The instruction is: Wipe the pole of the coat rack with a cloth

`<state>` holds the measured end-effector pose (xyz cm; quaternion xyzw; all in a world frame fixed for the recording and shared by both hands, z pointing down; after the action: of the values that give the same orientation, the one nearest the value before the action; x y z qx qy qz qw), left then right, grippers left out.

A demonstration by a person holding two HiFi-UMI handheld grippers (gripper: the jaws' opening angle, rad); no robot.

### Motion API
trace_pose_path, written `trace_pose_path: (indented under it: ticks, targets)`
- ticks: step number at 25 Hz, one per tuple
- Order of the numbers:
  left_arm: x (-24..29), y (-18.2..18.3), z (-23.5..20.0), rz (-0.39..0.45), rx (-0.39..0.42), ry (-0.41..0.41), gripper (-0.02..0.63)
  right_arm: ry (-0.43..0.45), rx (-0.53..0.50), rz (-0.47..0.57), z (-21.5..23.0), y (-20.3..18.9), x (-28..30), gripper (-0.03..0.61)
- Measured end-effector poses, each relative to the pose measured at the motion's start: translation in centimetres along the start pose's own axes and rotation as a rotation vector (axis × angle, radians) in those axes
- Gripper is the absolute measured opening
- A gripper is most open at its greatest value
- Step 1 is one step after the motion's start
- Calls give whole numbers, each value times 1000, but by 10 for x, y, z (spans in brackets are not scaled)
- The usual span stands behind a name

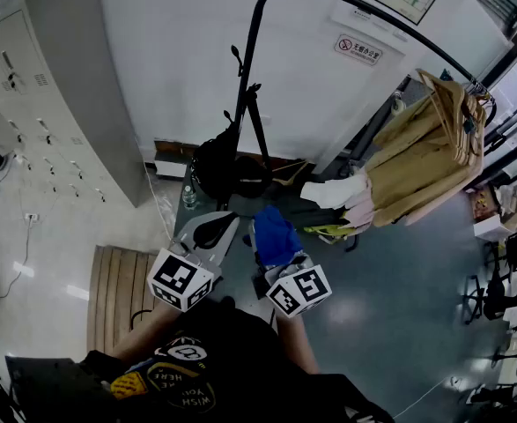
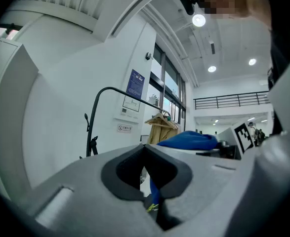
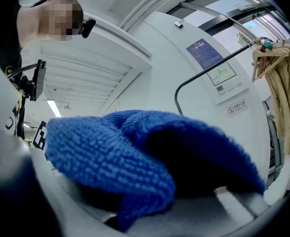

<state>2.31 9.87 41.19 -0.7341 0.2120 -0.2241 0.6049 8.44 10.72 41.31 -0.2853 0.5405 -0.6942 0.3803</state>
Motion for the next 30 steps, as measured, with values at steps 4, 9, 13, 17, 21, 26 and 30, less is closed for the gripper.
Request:
trace_pose_path:
  ticks: [4,9,13,17,21,26,30]
  targets:
    - [-3,-1,-7,-2,-13,-8,0,5,14,-11,1,-7,4,11]
    - [-13,-6,-40,-19,-11,50,0,3,34,-24,7,-14,11,11]
    - [-19,2,-54,13,-30,44,0,-1,31,-37,9,-18,20,11]
    - [-19,2,-63,-2,-13,20,0,-1,24,-71,9,-27,35,11]
    - [-22,-6,-80,-23,-24,7,0,-13,18,-59,12,-29,53,15]
    - [-12,-7,-106,-35,-17,10,0,-44,-66,-90,40,-18,87,14]
    - [18,10,-131,-12,12,23,0,-73,-157,-85,94,23,139,14]
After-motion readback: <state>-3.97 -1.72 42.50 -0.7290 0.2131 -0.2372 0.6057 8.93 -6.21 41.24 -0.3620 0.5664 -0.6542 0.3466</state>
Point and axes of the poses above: the fingertips, and each gripper's own axes: x forward along the fingers, z to its right, y out of its top, the point moved 2 cm from there along -x, backward along the fingers, and after that the axes turned 2 degrees about -z, right-handed, at the moved point
